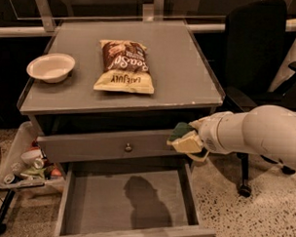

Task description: Pick sponge from middle drawer and place on counter

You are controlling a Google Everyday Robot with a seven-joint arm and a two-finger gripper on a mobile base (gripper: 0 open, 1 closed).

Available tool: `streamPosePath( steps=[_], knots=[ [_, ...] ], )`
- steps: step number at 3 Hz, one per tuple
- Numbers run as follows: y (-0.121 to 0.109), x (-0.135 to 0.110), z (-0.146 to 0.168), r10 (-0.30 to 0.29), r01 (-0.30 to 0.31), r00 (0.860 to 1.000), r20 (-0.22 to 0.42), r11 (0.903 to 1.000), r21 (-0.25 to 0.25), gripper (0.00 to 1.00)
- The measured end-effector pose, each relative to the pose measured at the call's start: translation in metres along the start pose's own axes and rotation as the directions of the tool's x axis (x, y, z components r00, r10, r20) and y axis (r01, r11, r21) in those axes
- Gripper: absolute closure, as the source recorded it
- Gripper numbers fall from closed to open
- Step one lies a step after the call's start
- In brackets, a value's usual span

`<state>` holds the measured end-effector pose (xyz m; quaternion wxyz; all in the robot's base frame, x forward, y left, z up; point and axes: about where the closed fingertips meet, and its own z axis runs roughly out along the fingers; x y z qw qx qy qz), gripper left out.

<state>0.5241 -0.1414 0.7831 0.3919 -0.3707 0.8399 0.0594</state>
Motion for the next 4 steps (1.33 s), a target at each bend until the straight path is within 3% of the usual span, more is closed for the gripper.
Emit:
streamPosePath(
  steps=[2, 4],
  knots=[
    [-0.057, -0.041, -0.04, 0.036, -0.04, 0.999, 0.037, 0.9931, 0.11, 1.0],
    [-0.121, -0.069, -0.045, 0.051, -0.054, 0.998, 0.023, 0.9828, 0.177, 1.0]
  ],
)
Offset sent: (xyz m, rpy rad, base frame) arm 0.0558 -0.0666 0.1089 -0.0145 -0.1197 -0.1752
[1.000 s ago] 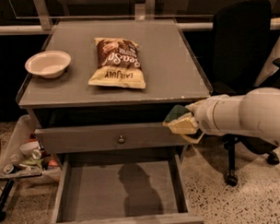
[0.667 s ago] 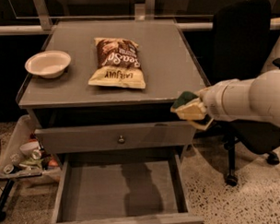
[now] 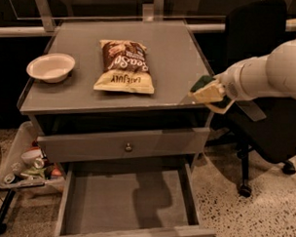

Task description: Pick sponge from middle drawer and place on counter

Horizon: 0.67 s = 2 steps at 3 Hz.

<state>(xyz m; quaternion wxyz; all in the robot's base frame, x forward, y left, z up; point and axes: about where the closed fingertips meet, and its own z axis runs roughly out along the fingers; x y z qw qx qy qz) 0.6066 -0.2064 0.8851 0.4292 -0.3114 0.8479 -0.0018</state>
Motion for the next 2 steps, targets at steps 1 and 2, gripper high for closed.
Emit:
streamPosePath(
  steps=[1, 2],
  knots=[
    [-0.017, -0.016, 0.017, -0.005, 0.005, 1.0, -0.009, 1.0, -0.001, 1.0],
    [-0.028, -0.03, 0.036, -0.005, 0.005, 1.0, -0.014, 0.9999, -0.013, 1.0]
  ],
)
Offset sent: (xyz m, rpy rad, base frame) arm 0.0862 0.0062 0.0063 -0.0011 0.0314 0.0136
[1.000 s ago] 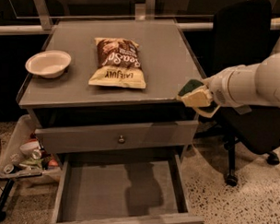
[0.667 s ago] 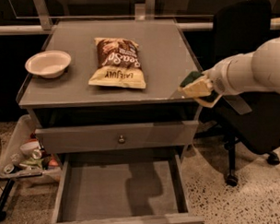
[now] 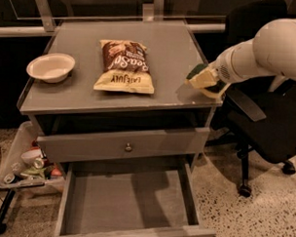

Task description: Pick sponge from middle drawer and place on counter

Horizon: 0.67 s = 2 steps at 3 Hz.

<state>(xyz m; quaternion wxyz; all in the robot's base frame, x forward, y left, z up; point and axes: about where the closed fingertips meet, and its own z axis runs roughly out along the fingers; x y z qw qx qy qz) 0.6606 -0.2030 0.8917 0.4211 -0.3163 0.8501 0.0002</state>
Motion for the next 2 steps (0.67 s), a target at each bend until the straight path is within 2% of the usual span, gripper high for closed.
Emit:
streamPosePath(
  steps=[2],
  knots=[
    [0.009, -0.032, 0.043, -0.025, 0.026, 1.0, 0.014, 0.9987, -0.045, 1.0]
  ],
)
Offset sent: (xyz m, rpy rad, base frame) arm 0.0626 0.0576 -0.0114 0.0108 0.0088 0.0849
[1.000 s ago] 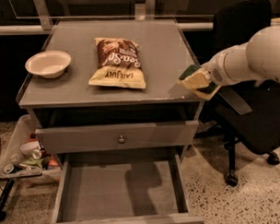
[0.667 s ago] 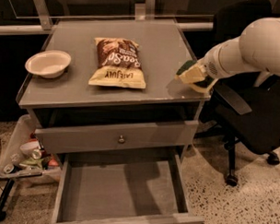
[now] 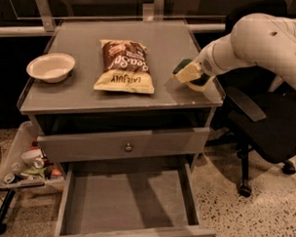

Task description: Pick sponge from middle drawer and place on counter

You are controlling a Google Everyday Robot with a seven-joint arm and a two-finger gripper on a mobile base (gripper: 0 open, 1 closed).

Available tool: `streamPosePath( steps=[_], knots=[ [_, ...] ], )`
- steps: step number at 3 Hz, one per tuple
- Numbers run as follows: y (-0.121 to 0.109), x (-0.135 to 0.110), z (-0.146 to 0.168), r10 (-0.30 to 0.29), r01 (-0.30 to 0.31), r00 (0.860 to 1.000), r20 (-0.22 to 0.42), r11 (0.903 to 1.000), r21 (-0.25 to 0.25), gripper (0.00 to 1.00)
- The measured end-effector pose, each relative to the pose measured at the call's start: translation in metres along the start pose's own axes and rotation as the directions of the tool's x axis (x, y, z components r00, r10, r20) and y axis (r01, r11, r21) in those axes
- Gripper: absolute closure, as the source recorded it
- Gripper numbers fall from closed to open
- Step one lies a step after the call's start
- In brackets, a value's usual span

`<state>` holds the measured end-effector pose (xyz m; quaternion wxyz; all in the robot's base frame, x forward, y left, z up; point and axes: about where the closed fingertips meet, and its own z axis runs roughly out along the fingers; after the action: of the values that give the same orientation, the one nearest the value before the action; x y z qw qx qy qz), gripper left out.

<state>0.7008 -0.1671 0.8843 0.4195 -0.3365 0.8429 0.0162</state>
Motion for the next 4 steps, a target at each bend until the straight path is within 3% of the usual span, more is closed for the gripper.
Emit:
streamPosePath(
  steps=[2, 4],
  knots=[
    [0.013, -0.012, 0.038, -0.012, 0.012, 1.0, -0.001, 0.9983, -0.057, 1.0],
    [0.013, -0.012, 0.038, -0.012, 0.012, 1.0, -0.001, 0.9983, -0.058, 0.58]
  ],
)
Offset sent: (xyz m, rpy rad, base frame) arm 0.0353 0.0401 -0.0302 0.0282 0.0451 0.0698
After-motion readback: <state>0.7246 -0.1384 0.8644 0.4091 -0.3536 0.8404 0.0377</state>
